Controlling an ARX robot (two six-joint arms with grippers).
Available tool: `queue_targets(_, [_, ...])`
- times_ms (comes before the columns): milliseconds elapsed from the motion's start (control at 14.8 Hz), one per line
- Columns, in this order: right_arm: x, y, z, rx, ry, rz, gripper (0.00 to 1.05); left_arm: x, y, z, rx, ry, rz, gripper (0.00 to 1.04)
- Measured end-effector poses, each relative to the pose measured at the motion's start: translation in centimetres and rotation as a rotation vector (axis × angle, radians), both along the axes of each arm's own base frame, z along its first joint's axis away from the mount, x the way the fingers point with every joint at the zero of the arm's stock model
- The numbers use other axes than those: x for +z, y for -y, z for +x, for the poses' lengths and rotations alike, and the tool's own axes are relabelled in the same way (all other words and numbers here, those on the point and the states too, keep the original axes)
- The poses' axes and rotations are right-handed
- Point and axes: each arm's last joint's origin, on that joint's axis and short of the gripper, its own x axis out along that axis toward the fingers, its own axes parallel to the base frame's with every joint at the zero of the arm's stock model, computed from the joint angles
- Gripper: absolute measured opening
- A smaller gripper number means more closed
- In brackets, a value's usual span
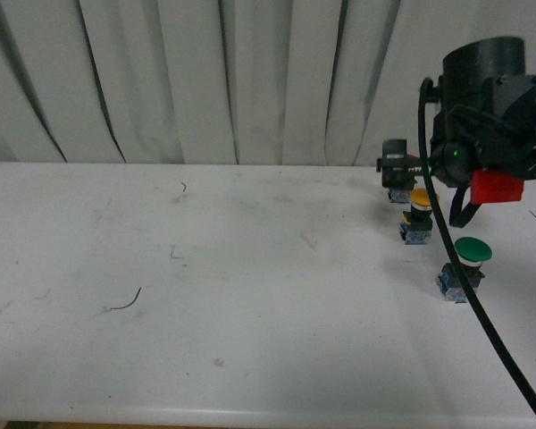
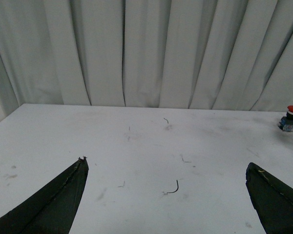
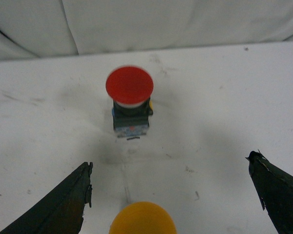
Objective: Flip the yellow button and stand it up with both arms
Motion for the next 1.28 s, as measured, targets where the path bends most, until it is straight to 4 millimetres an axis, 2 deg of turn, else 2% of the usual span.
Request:
queue_targets(135, [3.2, 1.0, -1.6, 0.020, 0.087, 0.035, 0.98, 0.0, 0.0, 0.0, 0.000, 0.000, 0.000, 0.98])
queue_targets(270, [6.7, 2.7, -5.0, 0.055, 0.208, 0.100, 0.98, 0.0, 0.0, 0.0, 0.000, 0.000, 0.000, 0.98])
queue_targets(337, [7.9, 3.2, -6.5, 0.070, 0.247, 0.122, 0.98, 0.0, 0.0, 0.0, 0.000, 0.000, 0.000, 0.98])
queue_targets(405, [11.1, 4.7, -10.9, 0.109, 0.359, 0.173, 0.98, 0.0, 0.0, 0.0, 0.000, 0.000, 0.000, 0.98])
queue_targets(472, [14.6, 6.2, -17.7, 0.177, 0.452, 0.218, 0.98, 0.0, 0.0, 0.0, 0.000, 0.000, 0.000, 0.98])
queue_targets(540, [15.3, 6.8, -20.7, 0.204, 0.482, 0.226, 0.98, 0.0, 0.0, 0.0, 0.000, 0.000, 0.000, 0.98])
queue_targets(607, [15.4, 7.4, -23.1, 0.169, 0.462, 0.175, 0.90, 0.0, 0.0, 0.0, 0.000, 0.000, 0.000, 0.98])
queue_targets(742, [13.8, 7.6, -29.1, 0.159, 0.417, 0.073, 0.64, 0.0, 0.0, 0.0, 0.000, 0.000, 0.000, 0.98])
queue_targets(877, [12.7, 7.6, -33.5, 0.166, 0.438, 0.047, 0.40, 0.0, 0.0, 0.0, 0.000, 0.000, 0.000, 0.98])
queue_targets(945, [12.5, 7.6, -34.7, 0.170, 0.491, 0.036, 0.28, 0.0, 0.0, 0.0, 0.000, 0.000, 0.000, 0.98])
queue_targets(1080, [11.3, 7.6, -35.5, 0.171, 0.503, 0.029, 0.04, 0.0, 0.0, 0.0, 0.000, 0.000, 0.000, 0.98])
queue_targets(1147, [10.1, 7.6, -35.7, 0.171, 0.476, 0.028, 0.02, 0.0, 0.0, 0.0, 0.000, 0.000, 0.000, 0.98])
queue_targets(1282, [9.2, 7.6, -36.4, 0.172, 0.486, 0.027, 0.02, 0.0, 0.0, 0.0, 0.000, 0.000, 0.000, 0.98])
